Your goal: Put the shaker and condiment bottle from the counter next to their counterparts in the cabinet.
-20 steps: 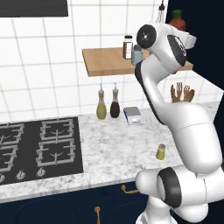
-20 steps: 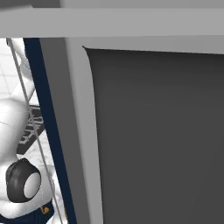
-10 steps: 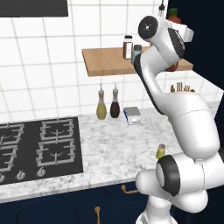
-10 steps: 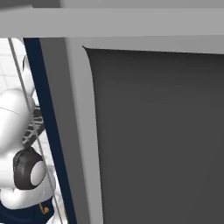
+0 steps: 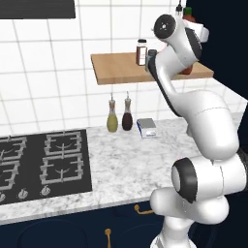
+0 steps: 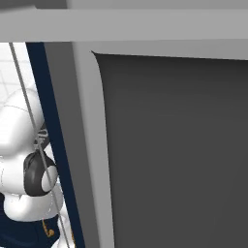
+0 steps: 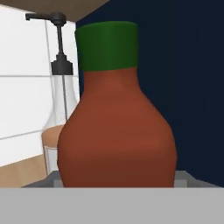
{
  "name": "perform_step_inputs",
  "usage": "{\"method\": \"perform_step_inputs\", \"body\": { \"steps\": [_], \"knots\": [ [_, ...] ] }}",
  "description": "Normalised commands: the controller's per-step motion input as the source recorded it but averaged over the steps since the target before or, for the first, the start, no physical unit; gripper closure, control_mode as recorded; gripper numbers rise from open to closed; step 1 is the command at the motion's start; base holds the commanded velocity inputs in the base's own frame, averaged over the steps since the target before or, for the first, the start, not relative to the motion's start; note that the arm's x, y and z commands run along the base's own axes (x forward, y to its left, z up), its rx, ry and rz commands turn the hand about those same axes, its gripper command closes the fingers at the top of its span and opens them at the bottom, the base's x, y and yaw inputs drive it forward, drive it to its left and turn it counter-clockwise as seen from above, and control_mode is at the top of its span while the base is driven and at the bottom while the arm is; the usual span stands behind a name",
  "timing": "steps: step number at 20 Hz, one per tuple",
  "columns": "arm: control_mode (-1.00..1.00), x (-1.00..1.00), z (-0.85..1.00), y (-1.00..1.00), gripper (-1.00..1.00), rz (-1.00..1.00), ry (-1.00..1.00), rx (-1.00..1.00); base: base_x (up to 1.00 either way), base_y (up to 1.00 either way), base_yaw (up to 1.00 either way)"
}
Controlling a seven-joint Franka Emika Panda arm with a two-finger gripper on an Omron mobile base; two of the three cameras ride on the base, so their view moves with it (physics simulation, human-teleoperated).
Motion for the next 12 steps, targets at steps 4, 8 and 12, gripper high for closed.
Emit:
{"method": "perform_step_inputs", "body": {
  "steps": [4,8,12],
  "knots": [
    [-1.0,0.03,-0.03,-0.04,1.0,0.14,0.0,0.0,0.0,0.0,0.0],
    [-1.0,0.25,0.0,-0.15,1.0,0.15,0.0,0.01,0.0,0.0,0.0],
    [-1.0,0.3,0.0,-0.03,1.0,0.09,0.0,0.0,0.0,0.0,0.0]
  ]
}}
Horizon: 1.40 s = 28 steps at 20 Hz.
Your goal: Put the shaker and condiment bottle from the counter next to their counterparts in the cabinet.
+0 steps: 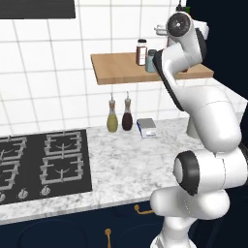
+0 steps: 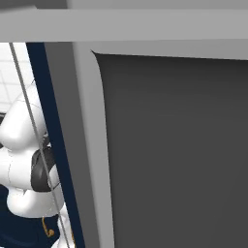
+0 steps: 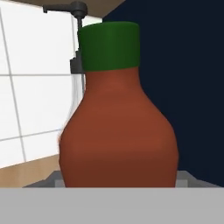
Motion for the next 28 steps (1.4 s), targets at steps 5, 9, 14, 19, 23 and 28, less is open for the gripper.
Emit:
{"method": "perform_step_inputs", "body": {
  "steps": [5,9,14,19,23,28],
  "knots": [
    [-1.0,0.33,0.0,0.0,1.0,0.04,0.0,0.0,0.0,0.0,0.0],
    [-1.0,0.17,0.0,0.0,1.0,0.04,0.0,0.0,0.0,0.0,0.0],
    [-1.0,0.06,0.0,0.0,1.0,0.05,0.0,0.0,0.0,0.0,0.0],
    [-1.0,0.06,0.0,0.0,1.0,0.05,0.0,0.0,0.0,0.0,0.0],
    [-1.0,0.01,-0.02,0.0,-1.0,0.06,0.0,0.0,0.0,0.0,0.0],
    [-1.0,-0.05,-0.01,-0.04,-1.0,0.05,0.0,0.01,0.0,0.0,0.0]
  ]
}}
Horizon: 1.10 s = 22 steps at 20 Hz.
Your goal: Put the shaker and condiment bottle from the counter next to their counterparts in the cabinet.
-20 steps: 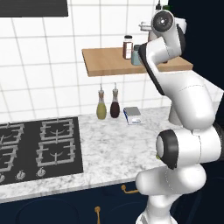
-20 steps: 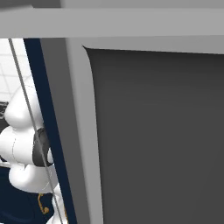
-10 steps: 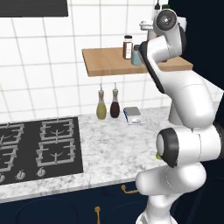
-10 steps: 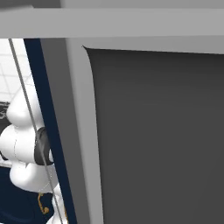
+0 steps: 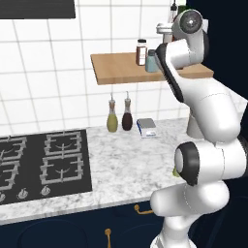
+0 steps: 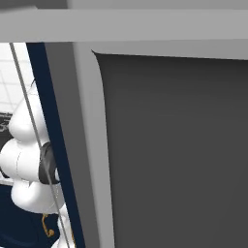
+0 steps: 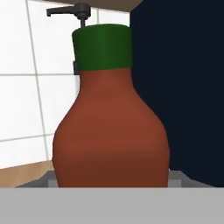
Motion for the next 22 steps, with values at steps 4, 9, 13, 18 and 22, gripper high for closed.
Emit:
{"method": "perform_step_inputs", "body": {
  "steps": [4,9,13,18,22],
  "knots": [
    [-1.0,-0.25,0.0,-0.12,-1.0,0.0,0.0,0.02,0.0,0.0,0.0],
    [-1.0,-0.71,-0.15,-0.05,-1.0,0.0,0.0,0.0,0.0,0.0,0.0],
    [-1.0,-0.96,-0.38,0.0,-1.0,0.0,0.01,0.0,0.0,0.0,0.0],
    [-1.0,-0.78,-0.35,0.13,-1.0,0.01,0.0,-0.01,0.0,0.0,0.0],
    [-1.0,-0.45,-0.37,0.41,-1.0,0.06,0.04,-0.07,0.0,0.0,0.0]
  ]
}}
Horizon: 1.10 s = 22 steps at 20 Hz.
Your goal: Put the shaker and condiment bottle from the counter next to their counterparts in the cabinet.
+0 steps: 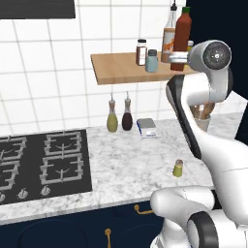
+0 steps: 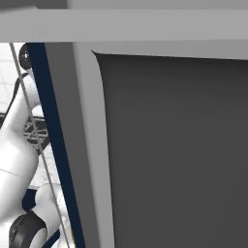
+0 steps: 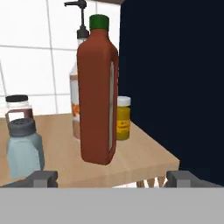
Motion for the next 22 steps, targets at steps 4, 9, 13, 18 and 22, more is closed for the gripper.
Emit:
{"method": "perform_step_inputs", "body": {
  "steps": [4,9,13,18,22],
  "knots": [
    [-1.0,-0.43,-0.41,0.52,-1.0,0.02,0.06,-0.03,0.0,0.0,0.0],
    [-1.0,-0.66,-0.4,0.27,-1.0,-0.08,0.02,0.01,0.0,0.0,0.0],
    [-1.0,-0.67,-0.52,0.08,-1.0,-0.2,0.0,0.0,0.0,0.0,0.0],
    [-1.0,-0.51,-0.56,0.01,-1.0,-0.03,0.04,0.0,0.0,0.0,0.0],
    [-1.0,-0.33,-0.52,0.0,-1.0,0.0,0.0,0.01,0.0,0.0,0.0]
  ]
}}
